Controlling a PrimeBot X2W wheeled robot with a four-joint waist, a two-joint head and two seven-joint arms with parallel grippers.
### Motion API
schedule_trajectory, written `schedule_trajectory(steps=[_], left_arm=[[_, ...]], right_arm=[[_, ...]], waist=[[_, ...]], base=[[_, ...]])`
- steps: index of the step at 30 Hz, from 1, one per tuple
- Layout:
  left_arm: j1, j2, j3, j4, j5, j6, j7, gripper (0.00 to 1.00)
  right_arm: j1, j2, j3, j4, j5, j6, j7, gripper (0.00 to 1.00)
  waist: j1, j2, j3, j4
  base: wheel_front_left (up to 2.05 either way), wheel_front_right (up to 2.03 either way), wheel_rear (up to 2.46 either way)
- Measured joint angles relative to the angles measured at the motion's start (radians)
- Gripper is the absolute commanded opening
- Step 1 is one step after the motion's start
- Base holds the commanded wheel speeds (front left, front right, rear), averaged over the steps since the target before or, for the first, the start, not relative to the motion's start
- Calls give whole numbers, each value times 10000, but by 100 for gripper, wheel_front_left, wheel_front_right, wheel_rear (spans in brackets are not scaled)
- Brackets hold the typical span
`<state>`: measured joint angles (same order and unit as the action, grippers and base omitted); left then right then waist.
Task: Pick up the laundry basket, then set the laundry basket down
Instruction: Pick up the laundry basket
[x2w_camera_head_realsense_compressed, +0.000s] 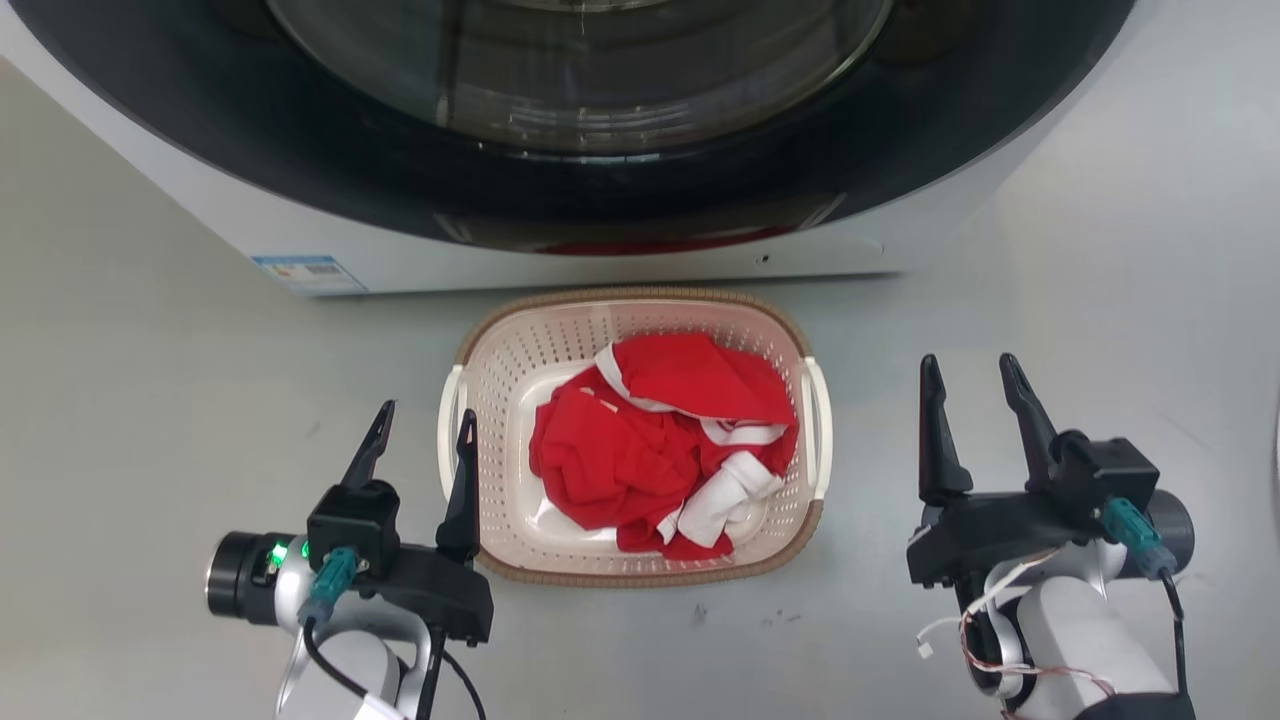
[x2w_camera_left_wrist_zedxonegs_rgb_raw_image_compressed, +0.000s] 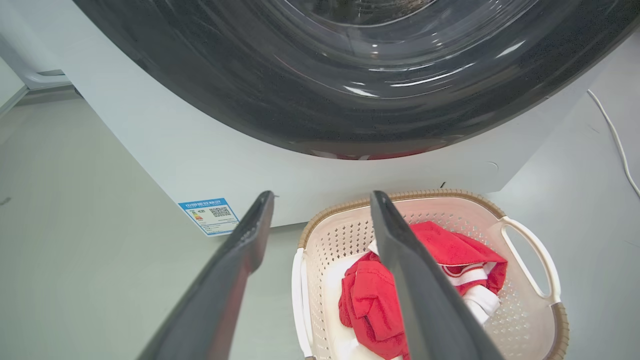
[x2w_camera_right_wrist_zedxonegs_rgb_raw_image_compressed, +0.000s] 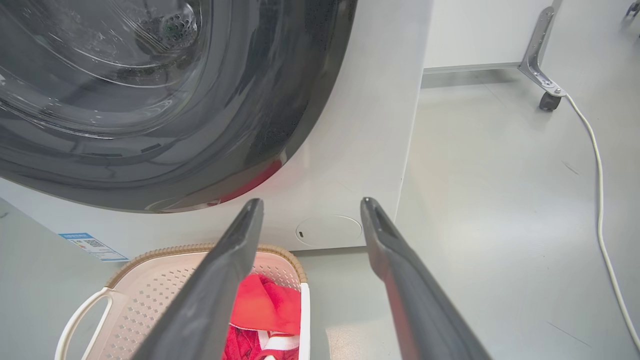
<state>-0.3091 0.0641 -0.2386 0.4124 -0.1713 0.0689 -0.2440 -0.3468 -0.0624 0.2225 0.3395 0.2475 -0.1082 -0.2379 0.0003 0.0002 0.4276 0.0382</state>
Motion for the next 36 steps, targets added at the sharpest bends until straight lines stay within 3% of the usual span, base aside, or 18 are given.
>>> schedule_trajectory(steps=[26, 36], left_arm=[[-3493, -259, 4, 2452, -324, -249, 221, 100], [-4358, -316, 485, 3310, -639, 163, 115, 100]], right_arm=[[-3043, -4, 107, 1996, 86, -2, 236, 100], [-4029, -21, 324, 2508, -12, 81, 44, 100]], waist=[[-1, 0, 3899, 232], [-2, 0, 5249, 337]], base=[[0, 0, 0], [0, 0, 0]])
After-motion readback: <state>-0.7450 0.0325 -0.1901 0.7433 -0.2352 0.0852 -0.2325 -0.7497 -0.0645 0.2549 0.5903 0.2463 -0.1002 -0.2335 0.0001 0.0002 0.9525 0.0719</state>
